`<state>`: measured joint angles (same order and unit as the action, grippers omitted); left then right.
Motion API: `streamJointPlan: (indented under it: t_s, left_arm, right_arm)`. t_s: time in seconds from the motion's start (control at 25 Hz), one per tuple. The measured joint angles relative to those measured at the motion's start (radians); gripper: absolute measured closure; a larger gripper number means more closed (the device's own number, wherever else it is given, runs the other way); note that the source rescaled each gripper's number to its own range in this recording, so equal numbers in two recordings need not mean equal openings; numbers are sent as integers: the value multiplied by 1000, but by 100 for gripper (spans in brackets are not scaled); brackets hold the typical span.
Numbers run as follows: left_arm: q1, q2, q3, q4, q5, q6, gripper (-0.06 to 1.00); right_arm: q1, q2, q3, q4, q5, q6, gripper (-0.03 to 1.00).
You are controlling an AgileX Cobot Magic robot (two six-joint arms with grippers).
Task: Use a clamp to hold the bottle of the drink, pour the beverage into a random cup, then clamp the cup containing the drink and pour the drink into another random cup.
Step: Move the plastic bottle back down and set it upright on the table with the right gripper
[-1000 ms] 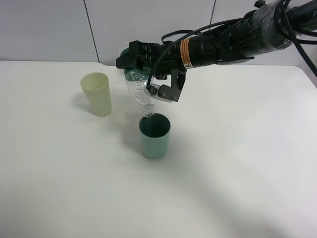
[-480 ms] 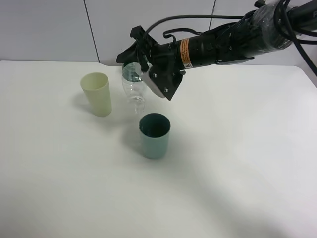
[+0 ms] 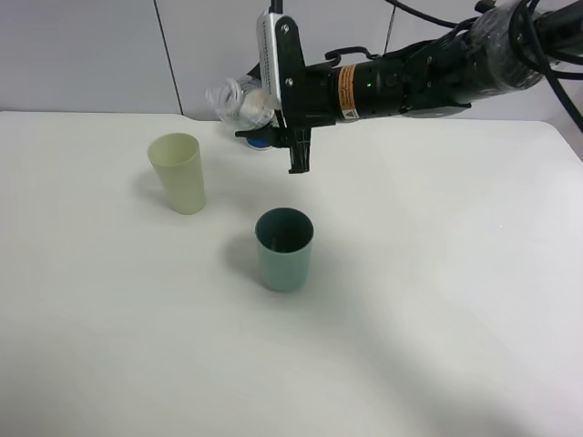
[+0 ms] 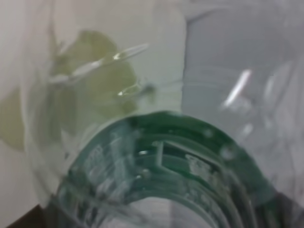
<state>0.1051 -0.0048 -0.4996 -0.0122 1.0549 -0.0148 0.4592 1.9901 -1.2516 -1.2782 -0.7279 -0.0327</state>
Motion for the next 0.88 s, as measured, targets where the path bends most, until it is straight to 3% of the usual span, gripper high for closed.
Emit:
streamJointPlan:
  t_s: [0.28,0.48,0.72,0.88]
  left_arm:
    - [0,0,0,0,0,0,-2]
    - [0,0,0,0,0,0,-2]
    - [0,0,0,0,0,0,-2]
    - [0,0,0,0,0,0,-2]
  right_arm:
    - [-25,0,0,17,-11,504,91]
    - [-58,0,0,41,-31,730,91]
    - [-130,0,9,101,-30,808,91]
    - [-178,-3,95,226,-30,665,91]
